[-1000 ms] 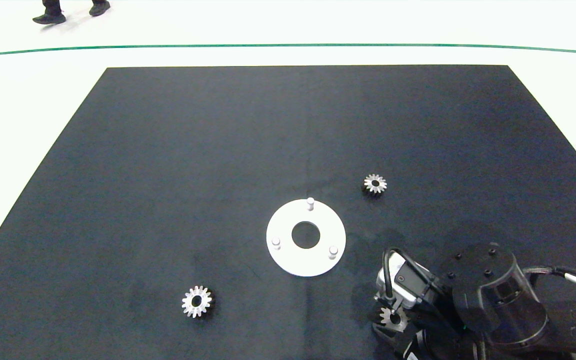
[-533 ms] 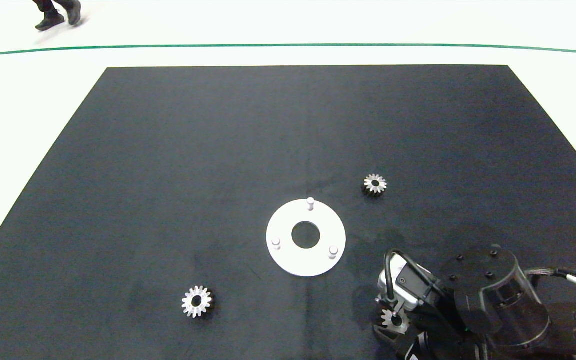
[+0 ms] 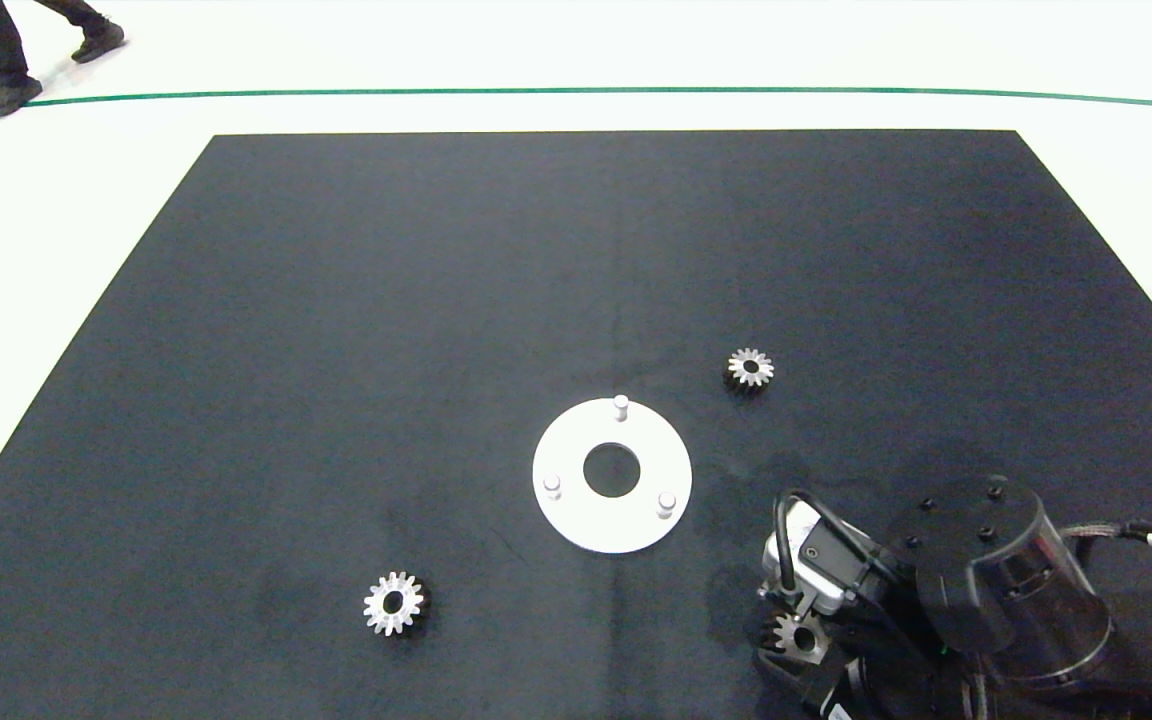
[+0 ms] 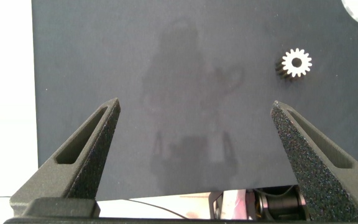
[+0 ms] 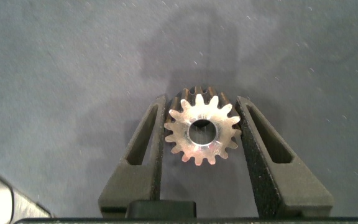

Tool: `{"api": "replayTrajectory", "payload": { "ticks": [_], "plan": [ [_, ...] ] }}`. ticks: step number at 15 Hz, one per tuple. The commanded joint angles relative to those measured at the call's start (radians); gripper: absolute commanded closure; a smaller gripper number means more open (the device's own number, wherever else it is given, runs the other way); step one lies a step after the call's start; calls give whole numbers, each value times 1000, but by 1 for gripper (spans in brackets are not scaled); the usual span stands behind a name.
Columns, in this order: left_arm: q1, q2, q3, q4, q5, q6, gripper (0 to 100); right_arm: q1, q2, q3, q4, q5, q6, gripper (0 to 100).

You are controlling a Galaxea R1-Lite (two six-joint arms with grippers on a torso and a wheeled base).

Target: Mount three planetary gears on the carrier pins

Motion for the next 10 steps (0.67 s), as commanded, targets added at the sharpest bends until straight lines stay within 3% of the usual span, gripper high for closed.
{"api": "replayTrajectory", "payload": {
  "ticks": [1,8,10],
  "plan": [
    [1,1,1,4,0,0,0,-8,-30,-90,70,0,1,87],
    [1,10,1,3,0,0,0,-8,-7,-235,124,-2,-2,87],
    [1,10,1,3,0,2,0,-6,17,-323,212,1,1,87]
  ]
}}
